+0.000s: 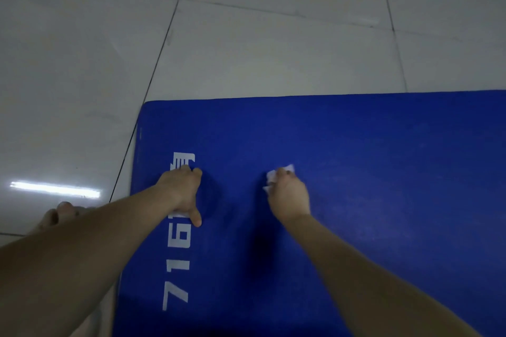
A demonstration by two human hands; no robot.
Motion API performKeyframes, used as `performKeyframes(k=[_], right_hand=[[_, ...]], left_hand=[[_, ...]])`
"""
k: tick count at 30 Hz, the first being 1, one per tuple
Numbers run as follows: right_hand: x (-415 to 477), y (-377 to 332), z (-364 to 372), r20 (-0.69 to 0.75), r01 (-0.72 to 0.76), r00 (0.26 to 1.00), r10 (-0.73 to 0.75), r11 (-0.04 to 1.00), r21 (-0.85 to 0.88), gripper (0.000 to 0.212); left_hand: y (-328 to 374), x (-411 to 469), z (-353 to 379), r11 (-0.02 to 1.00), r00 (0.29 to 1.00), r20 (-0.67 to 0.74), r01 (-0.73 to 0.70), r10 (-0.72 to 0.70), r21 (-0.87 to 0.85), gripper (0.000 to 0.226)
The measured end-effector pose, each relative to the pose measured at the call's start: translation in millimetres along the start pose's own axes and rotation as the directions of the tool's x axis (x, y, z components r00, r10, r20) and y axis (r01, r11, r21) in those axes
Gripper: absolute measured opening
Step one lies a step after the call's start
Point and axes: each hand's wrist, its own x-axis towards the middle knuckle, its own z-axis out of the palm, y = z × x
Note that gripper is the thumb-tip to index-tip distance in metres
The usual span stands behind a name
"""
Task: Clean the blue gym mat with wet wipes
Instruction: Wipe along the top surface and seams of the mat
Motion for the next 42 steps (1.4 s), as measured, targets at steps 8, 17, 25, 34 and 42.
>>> performKeyframes(k=[8, 17, 25, 34, 42], right_hand=[[-16, -96, 17, 0.043, 0.378, 0.923, -0.383, 0.921, 0.094, 0.028], [17, 83, -25, -0.16, -0.137, 0.975, 0.153, 0.985, 0.107, 0.02], [30, 99, -41, -0.173, -0.255, 0.944, 0.281, 0.954, 0.154, 0.026], [17, -93, 8, -0.041, 0.192, 0.981, -0.189, 0.974, 0.116, 0.031], [39, -7, -14, -0.115, 0.145, 0.984, -0.137, 0.987, 0.065, 0.019]], left_hand=[[1, 6, 3, 1.0, 0.999, 0.039, 0.023, -0.022, -0.016, 0.122], [2, 5, 0, 0.999, 0.999, 0.041, 0.01, -0.008, -0.048, 0.13], [2, 6, 2, 0.999, 0.999, 0.05, 0.004, -0.002, -0.048, 0.129], [4, 9, -1, 0.999, 0.998, 0.058, 0.028, -0.027, -0.016, 0.126], [2, 7, 0, 0.999, 0.999, 0.045, 0.012, -0.01, -0.034, 0.13]])
